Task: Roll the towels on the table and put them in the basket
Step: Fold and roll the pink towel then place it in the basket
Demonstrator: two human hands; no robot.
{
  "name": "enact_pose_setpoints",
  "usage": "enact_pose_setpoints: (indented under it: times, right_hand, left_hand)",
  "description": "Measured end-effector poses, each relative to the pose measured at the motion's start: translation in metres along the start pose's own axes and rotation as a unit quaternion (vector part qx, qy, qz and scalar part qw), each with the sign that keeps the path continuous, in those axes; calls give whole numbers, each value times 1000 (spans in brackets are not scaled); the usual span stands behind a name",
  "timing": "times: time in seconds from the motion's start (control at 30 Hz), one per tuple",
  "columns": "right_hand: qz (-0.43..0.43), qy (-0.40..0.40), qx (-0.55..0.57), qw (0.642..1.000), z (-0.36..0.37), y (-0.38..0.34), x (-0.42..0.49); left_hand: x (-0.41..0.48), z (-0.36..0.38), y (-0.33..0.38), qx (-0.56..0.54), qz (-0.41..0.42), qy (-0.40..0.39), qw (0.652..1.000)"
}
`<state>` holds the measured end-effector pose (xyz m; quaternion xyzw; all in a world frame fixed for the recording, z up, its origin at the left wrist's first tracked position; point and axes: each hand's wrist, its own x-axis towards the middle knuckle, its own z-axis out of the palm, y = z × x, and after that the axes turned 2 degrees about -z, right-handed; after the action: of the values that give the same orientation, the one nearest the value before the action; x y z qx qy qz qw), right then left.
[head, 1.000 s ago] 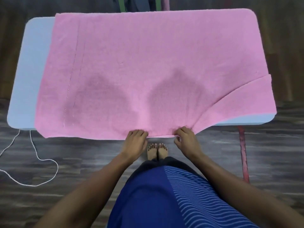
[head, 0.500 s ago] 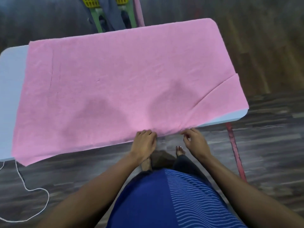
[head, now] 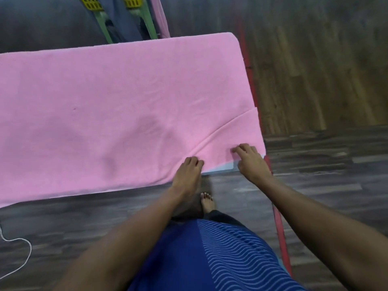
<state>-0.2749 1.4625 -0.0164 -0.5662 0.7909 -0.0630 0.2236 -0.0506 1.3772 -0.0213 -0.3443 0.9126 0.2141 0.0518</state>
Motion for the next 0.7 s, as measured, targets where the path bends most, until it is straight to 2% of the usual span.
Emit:
enact_pose_setpoints:
  times: [0.13,0.47,0.7]
  right_hand:
    - [-17,16,27,999,1,17,-4]
    - [40,46,105,993,13,39,-49]
    - [67,21,100,993,10,35,-49]
  left_hand:
    - [5,4,12,1,-11,-2,1000]
    - [-7,17,34,-60,-24,21,998]
    - [-8,18,31,-109,-43,-7,993]
